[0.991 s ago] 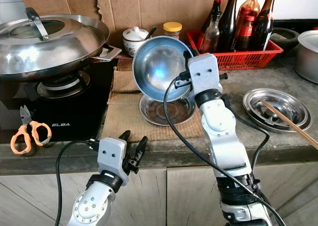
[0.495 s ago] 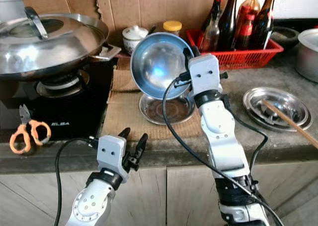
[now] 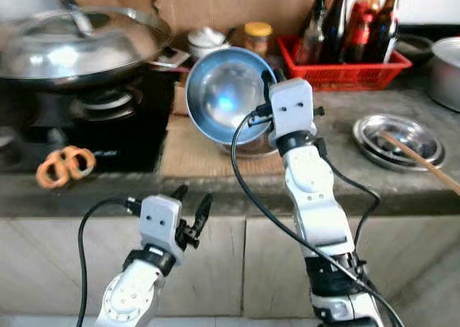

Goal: Kitchen organization

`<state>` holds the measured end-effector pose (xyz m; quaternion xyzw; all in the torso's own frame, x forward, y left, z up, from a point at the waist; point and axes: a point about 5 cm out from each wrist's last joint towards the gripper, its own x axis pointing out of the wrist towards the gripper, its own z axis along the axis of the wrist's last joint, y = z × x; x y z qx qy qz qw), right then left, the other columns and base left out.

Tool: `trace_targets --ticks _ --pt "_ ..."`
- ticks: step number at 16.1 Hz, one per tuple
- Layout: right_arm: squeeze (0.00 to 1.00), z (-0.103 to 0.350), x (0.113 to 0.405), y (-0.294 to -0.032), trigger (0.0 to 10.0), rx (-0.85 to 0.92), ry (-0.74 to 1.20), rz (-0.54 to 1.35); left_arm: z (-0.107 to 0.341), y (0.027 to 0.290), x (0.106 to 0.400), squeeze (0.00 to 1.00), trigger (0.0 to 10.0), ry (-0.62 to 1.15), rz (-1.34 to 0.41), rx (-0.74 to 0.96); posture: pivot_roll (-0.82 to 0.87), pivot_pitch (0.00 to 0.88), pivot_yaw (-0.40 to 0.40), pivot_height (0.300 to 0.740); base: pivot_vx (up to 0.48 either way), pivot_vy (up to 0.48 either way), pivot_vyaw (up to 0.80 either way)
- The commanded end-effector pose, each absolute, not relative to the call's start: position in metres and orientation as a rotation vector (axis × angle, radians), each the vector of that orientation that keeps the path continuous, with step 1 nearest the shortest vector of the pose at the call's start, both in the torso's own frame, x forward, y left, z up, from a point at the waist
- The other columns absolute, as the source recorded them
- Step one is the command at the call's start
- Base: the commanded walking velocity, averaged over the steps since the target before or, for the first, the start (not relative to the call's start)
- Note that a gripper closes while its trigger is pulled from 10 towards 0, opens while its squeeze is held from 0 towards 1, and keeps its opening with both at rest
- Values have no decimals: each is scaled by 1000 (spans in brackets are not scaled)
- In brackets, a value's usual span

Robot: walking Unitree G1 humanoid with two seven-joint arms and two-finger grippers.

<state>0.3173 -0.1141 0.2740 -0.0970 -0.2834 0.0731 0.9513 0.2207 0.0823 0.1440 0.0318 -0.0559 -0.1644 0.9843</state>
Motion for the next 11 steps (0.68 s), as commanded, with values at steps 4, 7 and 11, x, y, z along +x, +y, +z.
trace_targets --ticks 4,7,11 --pt "0 278 315 -118 0 -181 -597 131 145 81 220 0 10000 -113 -344 60 81 50 -24 740 -279 0 0" --pt "0 269 312 -116 0 -169 -567 137 144 81 219 0 10000 -109 -345 64 80 50 -24 740 -277 0 0" --pt "0 248 304 -117 0 -169 -497 150 143 82 220 0 10000 -105 -343 63 76 52 -20 740 -280 0 0"
